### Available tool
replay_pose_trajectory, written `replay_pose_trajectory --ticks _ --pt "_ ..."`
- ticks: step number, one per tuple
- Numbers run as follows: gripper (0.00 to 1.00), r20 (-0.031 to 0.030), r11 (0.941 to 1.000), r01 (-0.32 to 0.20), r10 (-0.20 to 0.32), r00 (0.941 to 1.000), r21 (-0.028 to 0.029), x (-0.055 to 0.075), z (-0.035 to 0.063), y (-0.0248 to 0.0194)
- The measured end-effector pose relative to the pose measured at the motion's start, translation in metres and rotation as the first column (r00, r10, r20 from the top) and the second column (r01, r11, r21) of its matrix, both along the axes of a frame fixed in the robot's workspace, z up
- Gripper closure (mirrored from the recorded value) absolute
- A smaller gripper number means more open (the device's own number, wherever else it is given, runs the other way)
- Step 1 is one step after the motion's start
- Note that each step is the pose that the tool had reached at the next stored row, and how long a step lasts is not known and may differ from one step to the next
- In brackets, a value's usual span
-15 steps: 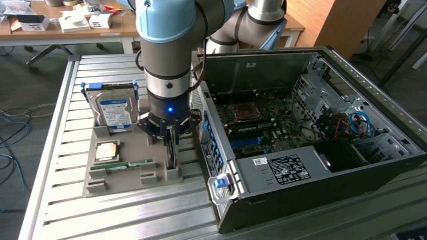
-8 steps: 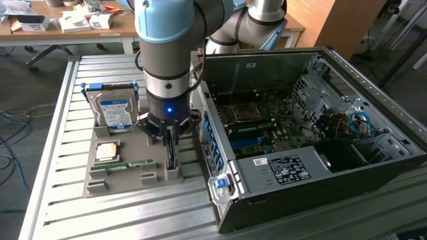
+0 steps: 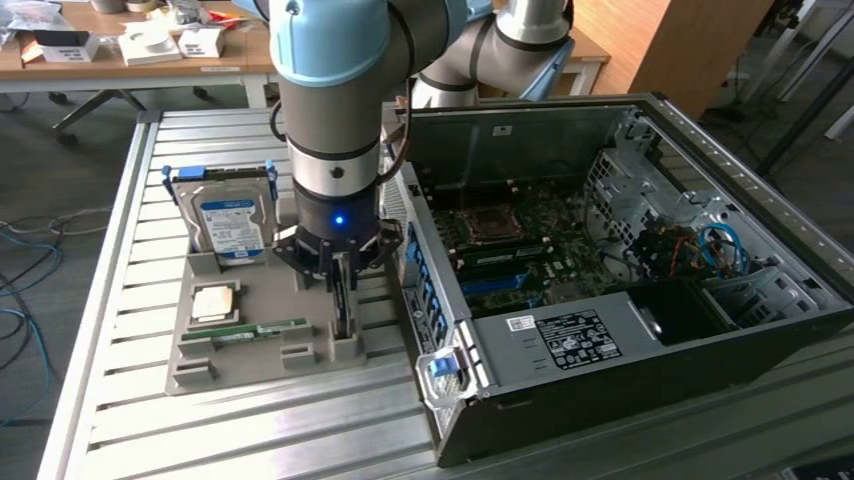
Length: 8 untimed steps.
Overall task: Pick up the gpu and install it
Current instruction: 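Pick up the gpu and move the gpu toward the slot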
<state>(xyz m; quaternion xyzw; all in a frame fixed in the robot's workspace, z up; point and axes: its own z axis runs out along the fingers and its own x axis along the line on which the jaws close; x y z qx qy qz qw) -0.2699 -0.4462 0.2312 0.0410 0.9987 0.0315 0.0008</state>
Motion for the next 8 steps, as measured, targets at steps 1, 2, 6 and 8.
replay_pose_trajectory --ticks 1,2,6,8 --pt "0.65 0.0 1.0 0.0 0.0 1.0 0.0 0.0 0.0 0.0" --pt "0.65 0.0 1.0 0.0 0.0 1.0 0.0 0.0001 0.0 0.0" --pt "0.65 0.0001 1.0 0.001 -0.001 1.0 0.0 -0.0016 -0.0001 0.0" --pt "0.65 0.0 1.0 0.002 -0.002 1.0 0.0 -0.0022 0.0 0.0"
